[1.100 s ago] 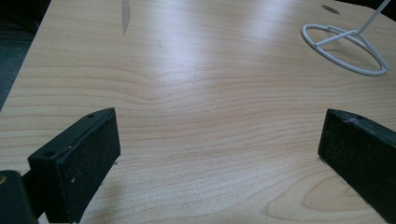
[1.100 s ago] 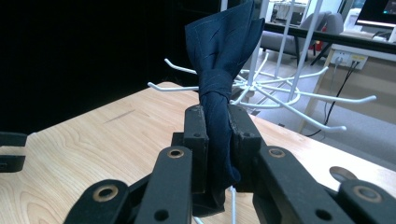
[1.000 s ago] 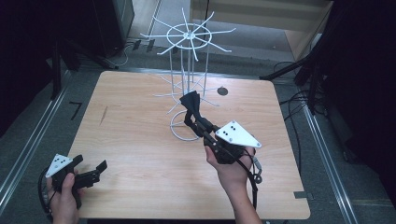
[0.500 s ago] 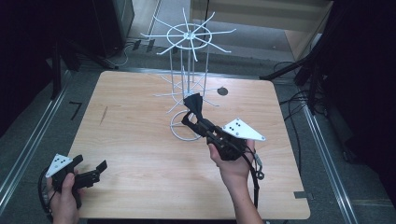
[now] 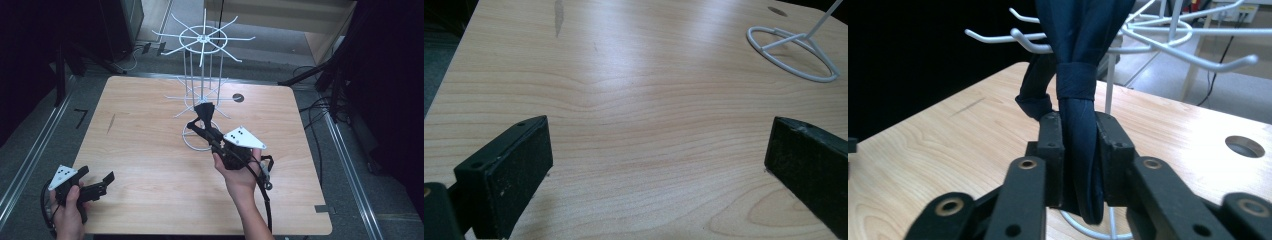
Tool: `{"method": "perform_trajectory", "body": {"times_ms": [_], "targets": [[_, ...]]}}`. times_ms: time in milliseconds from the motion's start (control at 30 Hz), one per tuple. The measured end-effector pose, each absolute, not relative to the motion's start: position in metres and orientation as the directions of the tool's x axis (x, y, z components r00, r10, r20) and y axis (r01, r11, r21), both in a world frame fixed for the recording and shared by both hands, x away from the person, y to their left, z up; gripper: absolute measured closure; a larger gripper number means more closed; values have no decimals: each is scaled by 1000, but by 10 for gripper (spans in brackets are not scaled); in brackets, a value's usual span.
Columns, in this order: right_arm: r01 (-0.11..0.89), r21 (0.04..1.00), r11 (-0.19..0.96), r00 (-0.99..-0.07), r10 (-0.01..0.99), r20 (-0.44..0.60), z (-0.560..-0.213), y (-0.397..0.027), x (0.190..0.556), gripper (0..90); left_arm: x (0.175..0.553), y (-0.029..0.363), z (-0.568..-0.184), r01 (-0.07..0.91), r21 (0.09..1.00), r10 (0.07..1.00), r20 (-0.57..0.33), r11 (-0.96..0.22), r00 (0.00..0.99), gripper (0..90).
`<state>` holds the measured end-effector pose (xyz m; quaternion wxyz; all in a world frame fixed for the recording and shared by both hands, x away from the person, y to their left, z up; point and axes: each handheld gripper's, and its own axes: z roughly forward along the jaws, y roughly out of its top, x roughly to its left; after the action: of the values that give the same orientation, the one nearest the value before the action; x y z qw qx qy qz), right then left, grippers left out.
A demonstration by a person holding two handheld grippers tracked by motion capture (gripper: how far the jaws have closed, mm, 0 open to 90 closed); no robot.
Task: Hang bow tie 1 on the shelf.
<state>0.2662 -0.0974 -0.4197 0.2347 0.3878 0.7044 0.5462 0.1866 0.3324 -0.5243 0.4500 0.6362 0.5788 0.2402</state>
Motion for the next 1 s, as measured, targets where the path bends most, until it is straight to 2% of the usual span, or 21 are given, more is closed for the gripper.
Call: {"method": "perform_trajectory", "body": {"times_ms": [233, 333, 367, 600, 1000], "targets": [[300, 947, 112, -579, 811, 87, -425, -99, 267, 561, 186, 332, -524, 518, 852, 954, -210, 72, 214, 0], [296, 946, 132, -566, 822, 63, -427, -104, 264, 454, 186, 332, -524, 517, 853, 955, -205, 67, 214, 0], [298, 945, 136, -555, 830, 56, -429, -109, 261, 385, 186, 331, -524, 518, 853, 955, -206, 67, 215, 0], [310, 938, 156, -552, 832, 44, -441, -123, 256, 321, 186, 331, -524, 520, 852, 955, -203, 64, 215, 0], [331, 939, 92, -464, 882, 78, -458, -191, 242, 327, 186, 331, -524, 520, 852, 957, -199, 62, 213, 0]]}}
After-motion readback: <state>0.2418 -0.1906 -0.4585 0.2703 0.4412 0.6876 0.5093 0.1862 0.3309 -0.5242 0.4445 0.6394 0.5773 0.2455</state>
